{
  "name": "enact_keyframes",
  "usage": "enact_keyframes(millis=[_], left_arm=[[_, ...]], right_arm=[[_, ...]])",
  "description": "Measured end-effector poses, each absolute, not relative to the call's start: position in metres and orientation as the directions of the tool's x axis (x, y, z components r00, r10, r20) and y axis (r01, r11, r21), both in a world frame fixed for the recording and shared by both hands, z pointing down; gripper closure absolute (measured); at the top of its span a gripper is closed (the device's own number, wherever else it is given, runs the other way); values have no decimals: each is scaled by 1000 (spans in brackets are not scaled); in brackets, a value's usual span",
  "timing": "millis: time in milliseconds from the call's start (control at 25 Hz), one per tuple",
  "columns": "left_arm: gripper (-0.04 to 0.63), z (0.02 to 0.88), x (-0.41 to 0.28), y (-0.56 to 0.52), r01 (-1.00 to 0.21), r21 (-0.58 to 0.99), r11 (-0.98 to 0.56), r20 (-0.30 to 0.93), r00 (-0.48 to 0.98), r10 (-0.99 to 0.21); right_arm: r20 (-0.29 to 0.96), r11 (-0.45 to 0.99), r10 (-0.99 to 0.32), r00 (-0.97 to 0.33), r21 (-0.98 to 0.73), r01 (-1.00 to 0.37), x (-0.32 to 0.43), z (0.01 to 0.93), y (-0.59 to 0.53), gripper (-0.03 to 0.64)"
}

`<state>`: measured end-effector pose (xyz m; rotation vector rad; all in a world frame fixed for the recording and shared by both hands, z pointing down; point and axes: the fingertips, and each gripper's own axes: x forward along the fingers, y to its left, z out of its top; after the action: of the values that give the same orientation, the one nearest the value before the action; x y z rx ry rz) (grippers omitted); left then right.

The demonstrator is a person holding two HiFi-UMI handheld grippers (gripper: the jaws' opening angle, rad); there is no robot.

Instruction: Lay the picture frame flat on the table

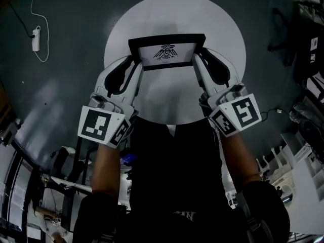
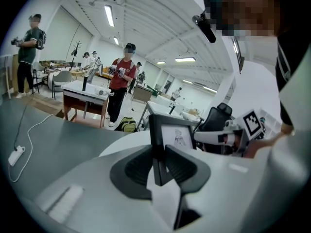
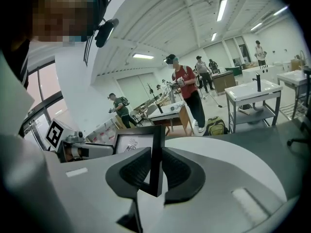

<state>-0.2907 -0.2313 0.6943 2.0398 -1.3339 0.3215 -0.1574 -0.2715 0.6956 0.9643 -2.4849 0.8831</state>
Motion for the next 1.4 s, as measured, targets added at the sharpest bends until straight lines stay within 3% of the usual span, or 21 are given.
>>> enact_keyframes(millis=[1400], left_arm=[[514,774,-276,-217,-880,426,-209,623,453,-637]], right_arm=[[590,499,-440,-677,-466,-730,-142,775,-253,560]])
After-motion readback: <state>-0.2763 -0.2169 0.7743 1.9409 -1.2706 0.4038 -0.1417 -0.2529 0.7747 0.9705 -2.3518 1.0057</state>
